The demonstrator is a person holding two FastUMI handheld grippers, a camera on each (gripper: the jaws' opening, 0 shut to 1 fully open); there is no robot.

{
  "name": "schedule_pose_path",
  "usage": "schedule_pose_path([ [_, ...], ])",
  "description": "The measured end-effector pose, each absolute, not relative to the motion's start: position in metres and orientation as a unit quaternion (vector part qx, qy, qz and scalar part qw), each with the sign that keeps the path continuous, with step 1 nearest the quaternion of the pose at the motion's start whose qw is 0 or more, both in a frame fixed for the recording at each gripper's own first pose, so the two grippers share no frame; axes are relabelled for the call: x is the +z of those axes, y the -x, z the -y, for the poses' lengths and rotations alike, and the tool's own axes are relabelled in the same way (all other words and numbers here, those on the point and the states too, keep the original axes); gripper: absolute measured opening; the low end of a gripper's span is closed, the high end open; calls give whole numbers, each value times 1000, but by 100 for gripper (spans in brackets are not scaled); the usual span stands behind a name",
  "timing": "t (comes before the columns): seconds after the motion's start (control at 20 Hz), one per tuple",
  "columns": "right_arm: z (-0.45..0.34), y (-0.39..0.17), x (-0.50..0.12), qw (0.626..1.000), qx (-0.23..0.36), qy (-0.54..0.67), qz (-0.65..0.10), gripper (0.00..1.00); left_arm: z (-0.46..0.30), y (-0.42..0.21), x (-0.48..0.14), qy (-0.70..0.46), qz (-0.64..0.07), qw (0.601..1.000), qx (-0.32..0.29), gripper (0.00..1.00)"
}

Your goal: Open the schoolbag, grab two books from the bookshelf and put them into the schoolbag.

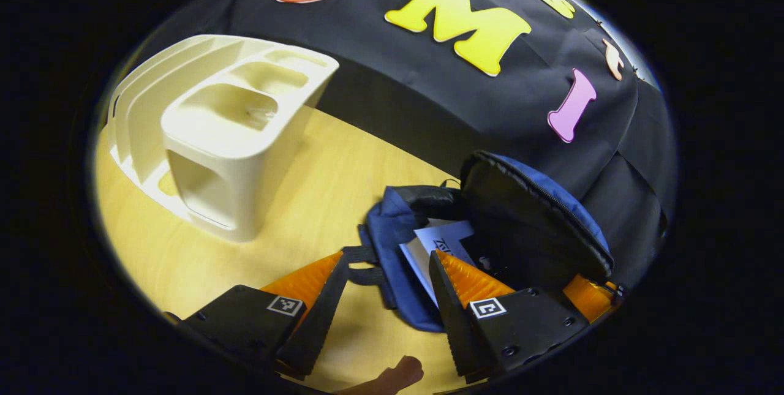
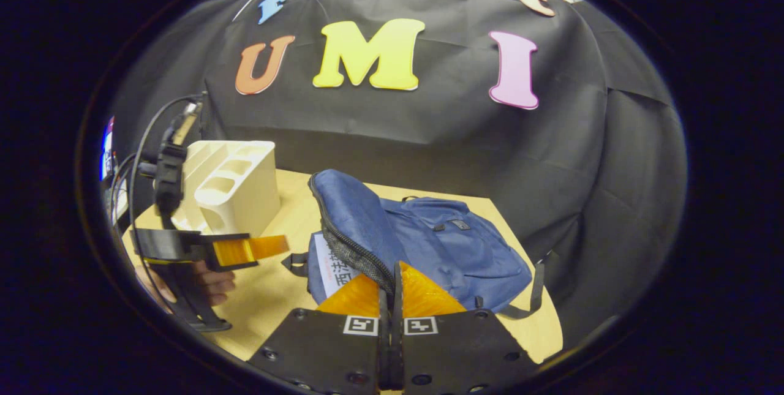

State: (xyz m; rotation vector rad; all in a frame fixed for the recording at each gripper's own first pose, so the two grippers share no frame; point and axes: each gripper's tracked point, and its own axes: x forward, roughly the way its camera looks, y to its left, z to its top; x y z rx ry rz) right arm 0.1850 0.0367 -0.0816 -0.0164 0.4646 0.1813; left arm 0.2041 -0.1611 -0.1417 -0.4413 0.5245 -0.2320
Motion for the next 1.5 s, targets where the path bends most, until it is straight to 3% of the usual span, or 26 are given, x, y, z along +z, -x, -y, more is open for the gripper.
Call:
schedule_pose_path([
  [0.45,-63,-173,-102,972,75,15,-220,2,25,-128,-106,127,-154,979,-29,83],
  [0.5,-63,-174,-107,973,71,15,-220,9,16,-122,-103,122,-147,981,-21,84],
  [0.55,-67,-173,-108,973,75,13,-218,10,7,-114,-101,116,-139,983,-13,84],
  [0.75,-80,-165,-116,973,84,-5,-215,28,-21,-90,-91,101,-113,988,15,84],
  [0.85,-84,-157,-122,973,91,-5,-213,49,-26,-78,-92,98,-109,989,18,84],
  [0.95,-82,-149,-122,974,92,-5,-205,55,-31,-68,-90,87,-103,991,25,84],
  [1.0,-82,-143,-122,976,94,-6,-198,72,-32,-63,-88,81,-98,992,26,85],
  [1.1,-82,-129,-120,977,103,-10,-184,84,-36,-51,-85,70,-85,994,27,84],
  [1.15,-83,-115,-128,979,108,-12,-174,83,-36,-46,-83,67,-77,994,27,85],
  [1.2,-81,-106,-125,980,113,-18,-164,90,-35,-41,-82,62,-73,995,24,85],
  [1.35,-68,-78,-108,985,108,-32,-130,99,-33,-24,-72,39,-56,998,19,85],
  [1.5,-50,-48,-86,990,96,-43,-98,99,-28,-18,-49,19,-31,999,12,86],
])
